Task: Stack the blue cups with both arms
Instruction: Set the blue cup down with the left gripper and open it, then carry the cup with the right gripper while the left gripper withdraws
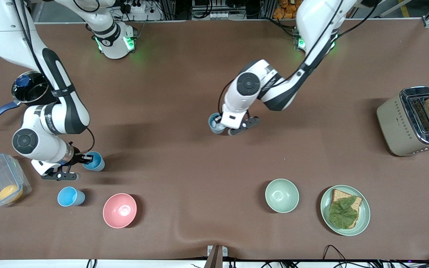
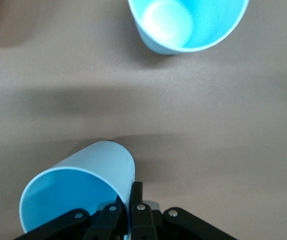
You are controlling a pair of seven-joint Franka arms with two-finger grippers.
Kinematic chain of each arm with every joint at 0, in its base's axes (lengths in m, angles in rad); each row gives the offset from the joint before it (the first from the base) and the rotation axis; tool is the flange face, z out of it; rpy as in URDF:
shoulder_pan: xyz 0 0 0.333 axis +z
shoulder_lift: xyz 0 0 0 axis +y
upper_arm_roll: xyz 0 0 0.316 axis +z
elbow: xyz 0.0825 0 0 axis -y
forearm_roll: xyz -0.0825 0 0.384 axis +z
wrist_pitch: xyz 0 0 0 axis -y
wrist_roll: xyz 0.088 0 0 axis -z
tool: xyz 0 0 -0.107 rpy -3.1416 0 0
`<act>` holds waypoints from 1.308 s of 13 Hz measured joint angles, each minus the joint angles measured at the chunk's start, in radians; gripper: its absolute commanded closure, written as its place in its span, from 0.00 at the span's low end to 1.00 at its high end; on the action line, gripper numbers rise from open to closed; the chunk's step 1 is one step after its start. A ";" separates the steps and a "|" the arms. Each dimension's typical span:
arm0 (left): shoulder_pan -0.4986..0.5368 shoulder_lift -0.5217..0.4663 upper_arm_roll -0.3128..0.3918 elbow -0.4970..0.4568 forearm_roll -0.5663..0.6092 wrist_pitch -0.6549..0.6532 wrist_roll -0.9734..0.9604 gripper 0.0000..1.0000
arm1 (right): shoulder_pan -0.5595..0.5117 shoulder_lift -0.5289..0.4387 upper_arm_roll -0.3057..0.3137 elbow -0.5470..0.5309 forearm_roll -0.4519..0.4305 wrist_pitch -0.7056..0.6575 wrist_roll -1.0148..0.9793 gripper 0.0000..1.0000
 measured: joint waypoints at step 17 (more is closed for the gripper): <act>0.283 -0.405 0.061 0.122 0.098 -0.399 0.467 0.00 | 0.119 -0.270 0.423 0.100 0.175 -0.337 0.839 1.00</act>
